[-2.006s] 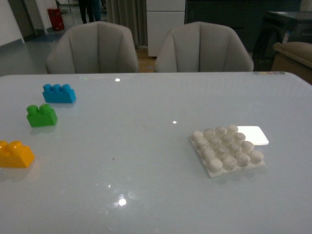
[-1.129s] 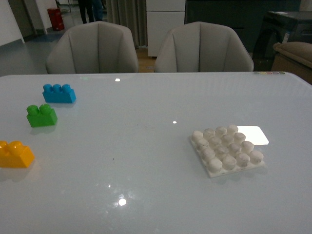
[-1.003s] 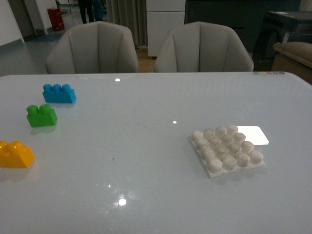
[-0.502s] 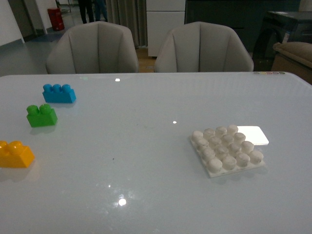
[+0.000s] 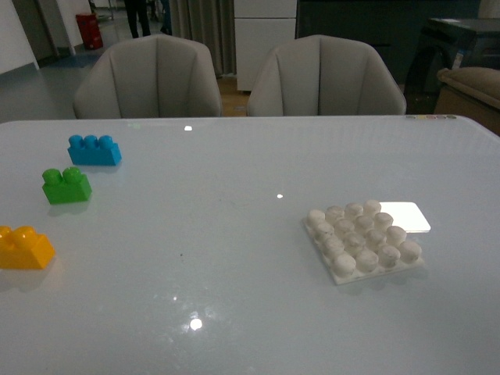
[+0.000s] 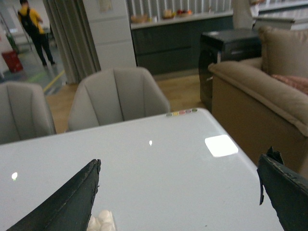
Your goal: Insert yellow block into base center
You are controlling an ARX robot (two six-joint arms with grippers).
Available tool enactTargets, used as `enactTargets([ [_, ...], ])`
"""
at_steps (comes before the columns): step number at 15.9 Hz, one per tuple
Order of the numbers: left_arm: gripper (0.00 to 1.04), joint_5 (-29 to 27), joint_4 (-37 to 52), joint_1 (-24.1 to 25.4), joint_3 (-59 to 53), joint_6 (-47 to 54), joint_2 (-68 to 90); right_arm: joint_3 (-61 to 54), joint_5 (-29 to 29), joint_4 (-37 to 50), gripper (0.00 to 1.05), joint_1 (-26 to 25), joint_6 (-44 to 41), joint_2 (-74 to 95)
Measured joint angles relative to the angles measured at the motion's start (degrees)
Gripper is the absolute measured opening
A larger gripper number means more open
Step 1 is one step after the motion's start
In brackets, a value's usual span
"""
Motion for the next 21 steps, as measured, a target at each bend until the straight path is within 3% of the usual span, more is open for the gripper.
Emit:
enactTargets([
  [4, 0.98, 0.0, 0.0, 0.0, 0.0, 0.0, 0.0, 20.9, -3.6, -7.8, 0.98, 3.4, -6.2, 36.5],
  [7, 0.98, 0.0, 0.0, 0.0, 0.0, 0.0, 0.0, 25.5, -3.7, -9.5, 0.98, 4.3, -7.6, 50.5],
  [11, 0.98, 0.0, 0.0, 0.0, 0.0, 0.0, 0.0, 28.1, -7.2, -10.7, 0.98, 8.3, -6.6, 59.8],
  [15, 0.98, 0.0, 0.0, 0.0, 0.0, 0.0, 0.0, 33.8, -7.1, -12.3, 0.98, 12.0, -4.2, 67.0],
  [21, 0.98, 0.0, 0.0, 0.0, 0.0, 0.0, 0.0, 39.0, -6.7, -13.2, 0.98, 13.6, -1.2, 71.4],
])
